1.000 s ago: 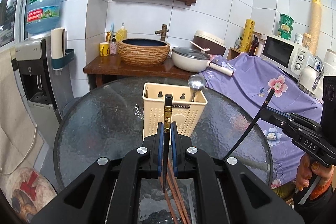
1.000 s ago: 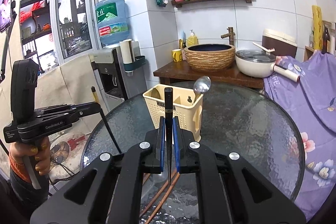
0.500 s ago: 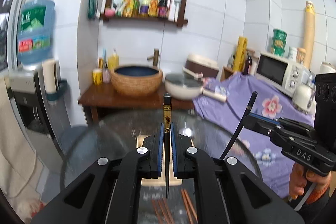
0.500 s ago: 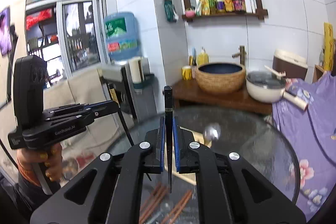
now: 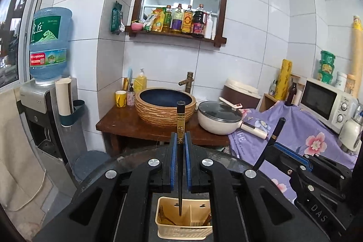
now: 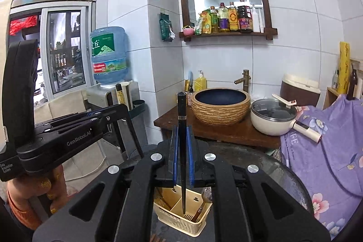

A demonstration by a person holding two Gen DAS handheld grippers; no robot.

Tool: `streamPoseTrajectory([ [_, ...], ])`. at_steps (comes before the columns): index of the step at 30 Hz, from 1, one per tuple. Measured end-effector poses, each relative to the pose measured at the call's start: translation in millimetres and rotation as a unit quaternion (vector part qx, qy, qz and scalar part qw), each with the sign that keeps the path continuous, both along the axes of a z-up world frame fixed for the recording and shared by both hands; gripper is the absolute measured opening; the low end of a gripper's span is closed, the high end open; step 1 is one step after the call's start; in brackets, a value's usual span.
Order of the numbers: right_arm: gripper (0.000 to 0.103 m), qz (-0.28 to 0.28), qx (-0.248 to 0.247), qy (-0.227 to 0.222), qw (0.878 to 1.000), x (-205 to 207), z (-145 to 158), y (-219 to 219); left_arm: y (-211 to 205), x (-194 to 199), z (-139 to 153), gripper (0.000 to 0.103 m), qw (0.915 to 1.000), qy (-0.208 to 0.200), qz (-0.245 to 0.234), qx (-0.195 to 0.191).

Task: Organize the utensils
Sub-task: 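Lift both black chopsticks upright and carry them over the cream basket, then lower both black chopsticks into the basket and open both tools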

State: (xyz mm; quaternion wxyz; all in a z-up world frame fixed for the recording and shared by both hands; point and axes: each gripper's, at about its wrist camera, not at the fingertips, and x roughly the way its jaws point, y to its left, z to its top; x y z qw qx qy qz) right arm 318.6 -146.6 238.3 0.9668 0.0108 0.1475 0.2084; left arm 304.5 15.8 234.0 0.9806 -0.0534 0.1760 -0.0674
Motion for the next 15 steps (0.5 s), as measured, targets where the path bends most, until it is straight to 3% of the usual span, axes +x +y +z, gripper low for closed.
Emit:
streamPoseTrajectory([
  [15, 0.008, -0.013, -0.002, 0.076, 0.997, 37.7, -92.5, 6.3, 3.5, 30.8, -87.7, 0.005, 0.9959, 0.091, 0.004, -0.008],
])
